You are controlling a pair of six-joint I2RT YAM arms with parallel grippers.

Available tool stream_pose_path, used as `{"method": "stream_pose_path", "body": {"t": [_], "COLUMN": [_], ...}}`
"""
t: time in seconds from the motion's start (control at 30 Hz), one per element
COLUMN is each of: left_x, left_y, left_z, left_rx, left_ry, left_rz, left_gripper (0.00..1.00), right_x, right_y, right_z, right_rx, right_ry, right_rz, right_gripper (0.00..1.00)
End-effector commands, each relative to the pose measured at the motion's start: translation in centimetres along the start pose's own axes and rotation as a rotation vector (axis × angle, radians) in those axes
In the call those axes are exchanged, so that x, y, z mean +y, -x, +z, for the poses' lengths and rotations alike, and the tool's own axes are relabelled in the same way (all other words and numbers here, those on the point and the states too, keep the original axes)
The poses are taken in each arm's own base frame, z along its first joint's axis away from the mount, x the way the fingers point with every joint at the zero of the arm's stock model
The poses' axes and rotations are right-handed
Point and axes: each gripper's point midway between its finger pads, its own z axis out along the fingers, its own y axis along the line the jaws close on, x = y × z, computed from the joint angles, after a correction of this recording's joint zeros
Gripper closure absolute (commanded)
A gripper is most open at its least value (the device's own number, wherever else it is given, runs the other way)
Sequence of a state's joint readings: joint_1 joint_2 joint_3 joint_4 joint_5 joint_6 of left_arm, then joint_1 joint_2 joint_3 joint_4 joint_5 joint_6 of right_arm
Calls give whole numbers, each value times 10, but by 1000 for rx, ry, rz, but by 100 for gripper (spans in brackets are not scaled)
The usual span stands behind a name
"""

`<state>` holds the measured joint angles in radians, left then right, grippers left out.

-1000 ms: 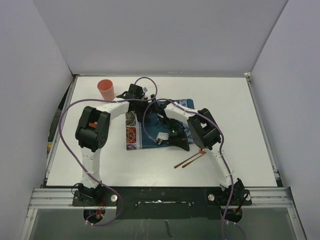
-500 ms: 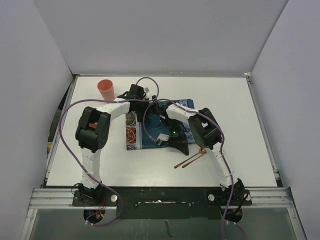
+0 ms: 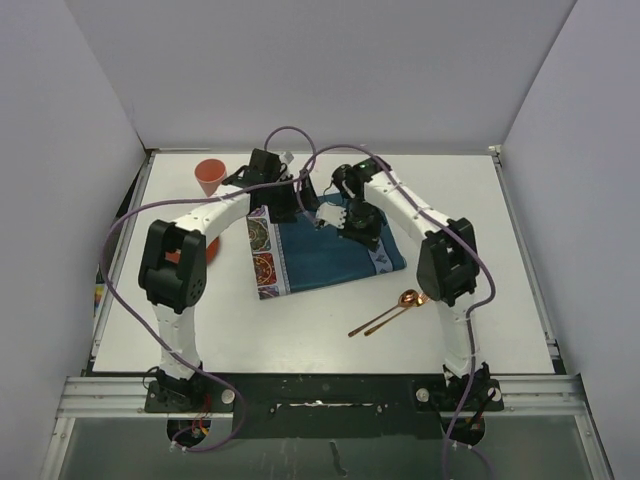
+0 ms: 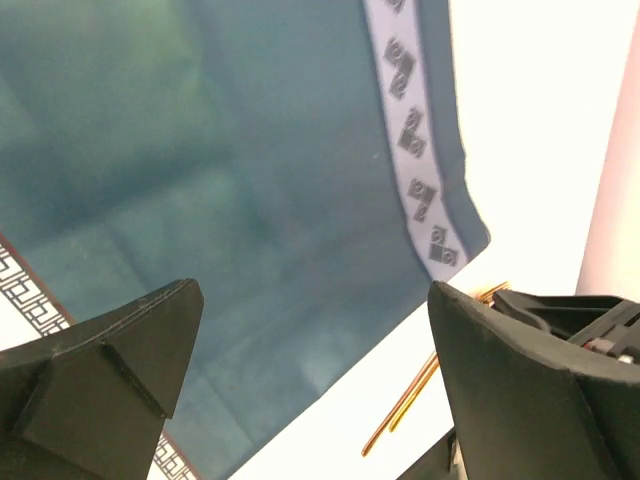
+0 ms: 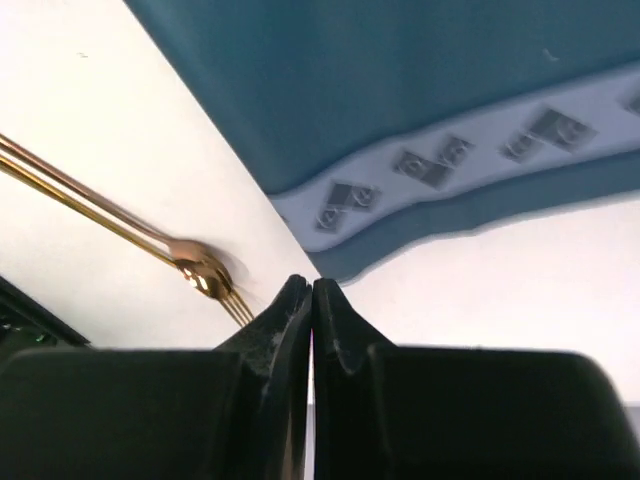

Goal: Set the dinner table for one person
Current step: Fold the napkin at the center of the board.

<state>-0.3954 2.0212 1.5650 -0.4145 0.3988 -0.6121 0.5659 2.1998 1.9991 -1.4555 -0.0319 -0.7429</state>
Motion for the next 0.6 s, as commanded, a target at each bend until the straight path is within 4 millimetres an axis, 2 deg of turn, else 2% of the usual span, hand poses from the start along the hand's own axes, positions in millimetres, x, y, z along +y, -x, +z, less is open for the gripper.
{"method": "stream_pose_path", "body": {"t": [0.0,0.13,0.23,0.33,0.47,0.57], "left_x": [-65,-72,-60,-20,45,77], "left_y": [26,32,24,10,-15,-21], "left_z": [-74,-116,-139,-146,-150,-161], "left_rx": [-113,-179,-208,-223,-235,-285], "left_ry": [-112,-77,-26,89,184,224], "left_rz": [154,184,152,47,-158,-251], "left_gripper": [2,2,2,2,2,2], "right_x": [-42,-64,-80,-89,-95,-95], "right_y": [-11,-28,-33,-26,-13,-8], "right_z": [-56,-48,-29,-11,7,14], "right_rx": [-138,-201,-264,-313,-328,-332], "right_ry": [-250,-295,-302,-290,-248,-220], "right_rz": [145,271,370,415,410,394], "right_gripper": [100,100,100,100,100,100]}}
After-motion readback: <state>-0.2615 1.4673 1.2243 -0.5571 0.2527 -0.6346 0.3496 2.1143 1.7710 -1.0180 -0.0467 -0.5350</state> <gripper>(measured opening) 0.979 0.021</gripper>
